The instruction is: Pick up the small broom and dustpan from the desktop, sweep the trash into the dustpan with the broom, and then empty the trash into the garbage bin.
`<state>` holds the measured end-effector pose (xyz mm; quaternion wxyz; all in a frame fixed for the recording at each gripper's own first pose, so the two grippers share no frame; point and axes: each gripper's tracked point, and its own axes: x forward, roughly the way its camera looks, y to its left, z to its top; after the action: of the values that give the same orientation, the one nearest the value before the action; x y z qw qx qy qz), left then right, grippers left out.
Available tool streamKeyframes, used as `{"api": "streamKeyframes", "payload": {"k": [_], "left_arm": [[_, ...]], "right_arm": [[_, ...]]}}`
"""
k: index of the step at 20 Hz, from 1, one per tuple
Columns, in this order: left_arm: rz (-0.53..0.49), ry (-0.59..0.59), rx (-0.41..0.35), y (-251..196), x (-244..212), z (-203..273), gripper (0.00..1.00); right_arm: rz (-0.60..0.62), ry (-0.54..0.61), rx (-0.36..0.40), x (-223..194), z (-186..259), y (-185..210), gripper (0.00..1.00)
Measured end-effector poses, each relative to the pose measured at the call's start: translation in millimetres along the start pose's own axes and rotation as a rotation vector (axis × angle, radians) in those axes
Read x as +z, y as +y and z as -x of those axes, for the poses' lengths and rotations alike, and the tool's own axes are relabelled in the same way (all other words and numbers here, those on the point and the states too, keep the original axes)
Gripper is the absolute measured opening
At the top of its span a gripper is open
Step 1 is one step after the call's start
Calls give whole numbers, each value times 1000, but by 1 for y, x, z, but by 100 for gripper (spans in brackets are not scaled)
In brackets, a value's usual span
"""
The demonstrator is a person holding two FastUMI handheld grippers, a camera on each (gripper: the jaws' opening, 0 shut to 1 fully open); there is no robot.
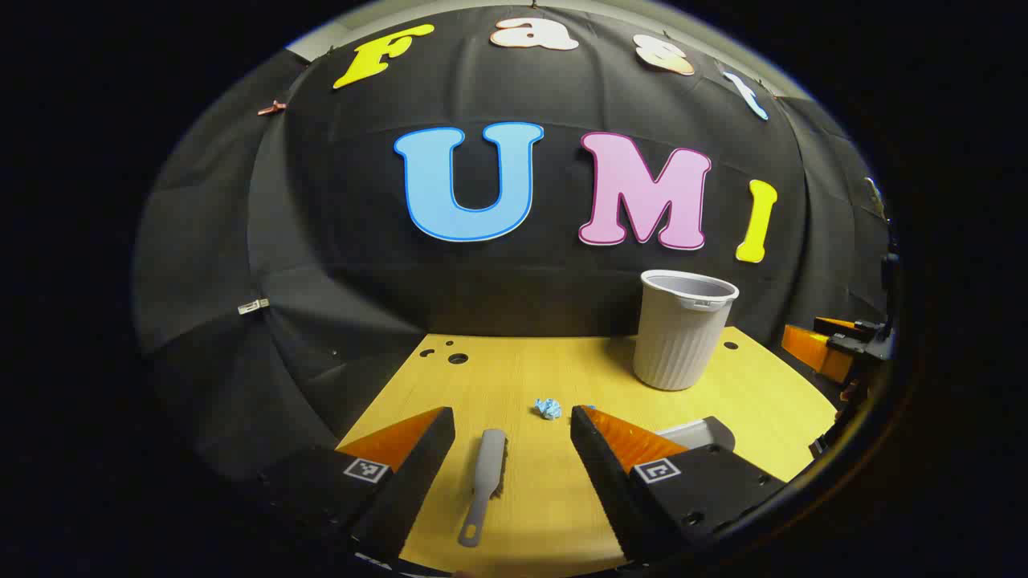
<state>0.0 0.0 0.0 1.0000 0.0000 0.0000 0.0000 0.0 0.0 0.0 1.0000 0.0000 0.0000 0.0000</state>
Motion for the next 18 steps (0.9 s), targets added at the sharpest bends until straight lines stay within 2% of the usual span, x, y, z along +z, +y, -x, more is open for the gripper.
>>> {"api": "streamKeyframes", "payload": {"k": [11, 14, 15, 16, 18], "left_arm": [[26, 116, -23, 29, -45, -14, 95], [28, 150, -34, 31, -55, -19, 95], [26, 157, -42, 30, -56, -20, 92], [22, 174, -50, 30, -60, -21, 95], [17, 214, -58, 30, -72, -27, 95]], "right_arm": [[1, 87, 39, -26, -5, 38, 98], [1, 106, 41, -33, -6, 42, 98], [-1, 111, 41, -35, -7, 42, 98], [-2, 117, 40, -36, -7, 41, 98], [-6, 128, 39, -40, -7, 41, 98]]}}
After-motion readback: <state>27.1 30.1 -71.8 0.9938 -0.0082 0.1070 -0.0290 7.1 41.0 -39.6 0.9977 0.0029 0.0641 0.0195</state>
